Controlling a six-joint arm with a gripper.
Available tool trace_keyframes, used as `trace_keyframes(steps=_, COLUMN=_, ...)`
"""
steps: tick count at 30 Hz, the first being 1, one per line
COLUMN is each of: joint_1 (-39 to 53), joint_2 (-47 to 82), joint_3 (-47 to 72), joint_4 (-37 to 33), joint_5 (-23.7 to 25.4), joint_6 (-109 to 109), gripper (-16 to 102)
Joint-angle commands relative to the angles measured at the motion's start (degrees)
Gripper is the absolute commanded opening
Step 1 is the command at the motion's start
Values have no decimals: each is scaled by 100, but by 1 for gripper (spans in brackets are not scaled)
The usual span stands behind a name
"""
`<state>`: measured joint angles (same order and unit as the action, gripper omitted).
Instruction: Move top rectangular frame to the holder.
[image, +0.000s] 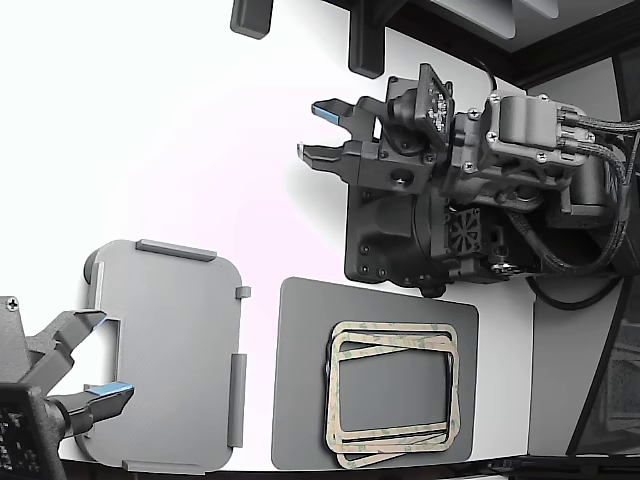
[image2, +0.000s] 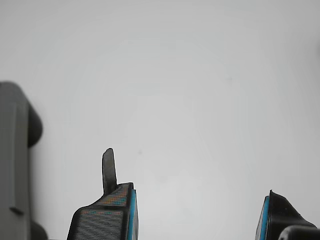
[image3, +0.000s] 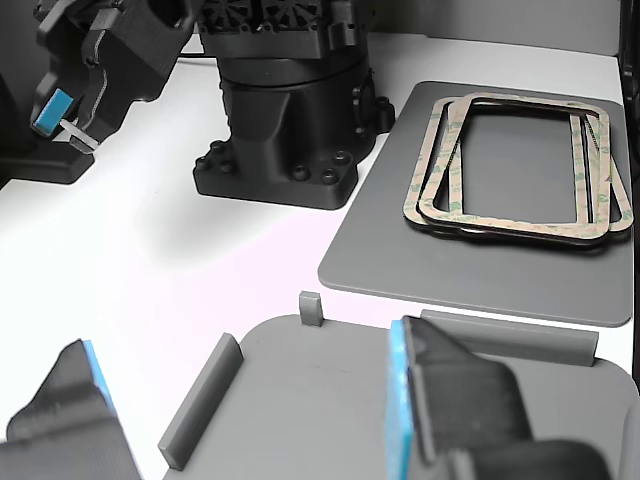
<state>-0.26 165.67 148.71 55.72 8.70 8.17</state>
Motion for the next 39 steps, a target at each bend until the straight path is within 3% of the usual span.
trace_keyframes(steps=1, joint_1=-62, joint_2=-202, joint_3=-536, joint_4=-35, joint_5=0, joint_6=-70, gripper=100)
trace_keyframes(steps=6, joint_1=-53, joint_2=-905, joint_3=-1257, joint_4=97, joint_5=-519, joint_6=-993, gripper=100)
trace_keyframes(steps=9, joint_1=0, joint_2=-1521, joint_3=-1951, joint_4=545, joint_5=-932, joint_6=-1582, gripper=100)
trace_keyframes(steps=12, joint_1=308, joint_2=-1907, joint_3=-2531, joint_4=1002, joint_5=-1028, joint_6=-2092, gripper=100)
trace_keyframes(steps=22, joint_1=1626, joint_2=-3050, joint_3=-3885, joint_4=2188, joint_5=-967, joint_6=-2689, gripper=100)
trace_keyframes(steps=29, joint_1=3155, joint_2=-3507, joint_3=-3858, joint_4=2259, joint_5=0, joint_6=-2224, gripper=91)
trace_keyframes(steps=32, joint_1=3683, joint_2=-3999, joint_3=-4113, joint_4=2566, joint_5=158, joint_6=-2030, gripper=94)
trace_keyframes(steps=34, joint_1=3981, joint_2=-4386, joint_3=-4359, joint_4=2813, joint_5=167, joint_6=-1872, gripper=100)
trace_keyframes(steps=39, joint_1=4509, joint_2=-5273, joint_3=-4983, joint_4=3305, joint_5=-62, joint_6=-2118, gripper=100)
